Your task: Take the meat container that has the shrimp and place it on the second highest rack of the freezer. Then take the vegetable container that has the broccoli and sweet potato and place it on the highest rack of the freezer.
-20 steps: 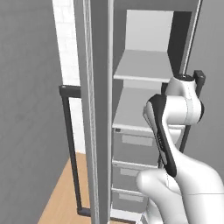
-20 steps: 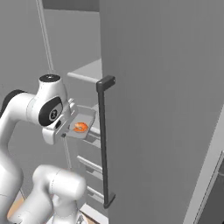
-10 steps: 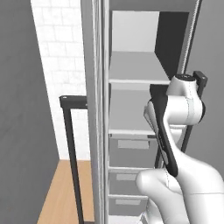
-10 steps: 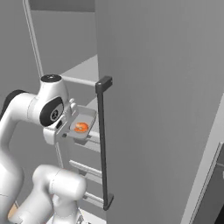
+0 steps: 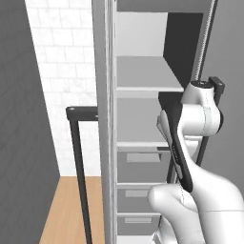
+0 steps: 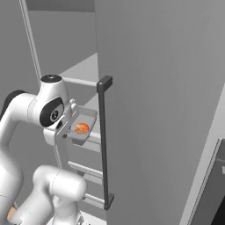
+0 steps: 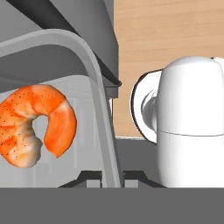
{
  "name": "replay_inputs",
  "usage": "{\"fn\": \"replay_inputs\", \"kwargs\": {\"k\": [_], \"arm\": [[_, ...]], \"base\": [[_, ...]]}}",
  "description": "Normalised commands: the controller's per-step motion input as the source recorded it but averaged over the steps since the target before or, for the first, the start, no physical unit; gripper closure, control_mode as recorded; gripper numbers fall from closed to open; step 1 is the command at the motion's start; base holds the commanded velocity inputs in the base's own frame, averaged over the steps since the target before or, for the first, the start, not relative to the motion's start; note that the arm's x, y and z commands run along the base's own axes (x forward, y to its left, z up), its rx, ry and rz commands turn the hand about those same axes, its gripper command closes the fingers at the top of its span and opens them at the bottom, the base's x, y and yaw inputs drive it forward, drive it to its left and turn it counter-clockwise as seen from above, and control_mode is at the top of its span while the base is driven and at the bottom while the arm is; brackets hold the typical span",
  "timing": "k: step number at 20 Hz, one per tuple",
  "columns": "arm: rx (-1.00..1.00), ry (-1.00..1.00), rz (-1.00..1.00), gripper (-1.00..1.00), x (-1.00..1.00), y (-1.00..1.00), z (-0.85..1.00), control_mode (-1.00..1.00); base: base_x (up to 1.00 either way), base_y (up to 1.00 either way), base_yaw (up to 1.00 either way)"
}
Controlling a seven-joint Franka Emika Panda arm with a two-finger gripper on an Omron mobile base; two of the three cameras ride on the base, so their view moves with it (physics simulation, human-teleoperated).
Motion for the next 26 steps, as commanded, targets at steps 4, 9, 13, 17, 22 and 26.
{"fn": "replay_inputs", "kwargs": {"k": [4,9,13,17,22,26], "arm": [[0.00,0.00,0.00,1.00,0.00,0.00,0.00,1.00],[0.00,0.00,-0.02,1.00,0.26,0.12,0.00,-1.00],[0.00,0.00,-0.01,1.00,0.73,0.16,-0.19,-1.00],[0.00,0.00,-0.02,1.00,0.86,-0.03,-0.27,-1.00],[0.00,-0.16,0.00,1.00,0.39,-0.16,-0.62,-1.00],[0.00,-0.36,0.00,1.00,0.03,-0.09,-0.63,-1.00]], "base": [[0.04,0.12,-0.04],[0.02,0.00,-0.01],[0.00,0.00,0.00],[0.00,0.00,0.00],[0.00,0.00,0.00],[0.00,0.00,0.00]]}}
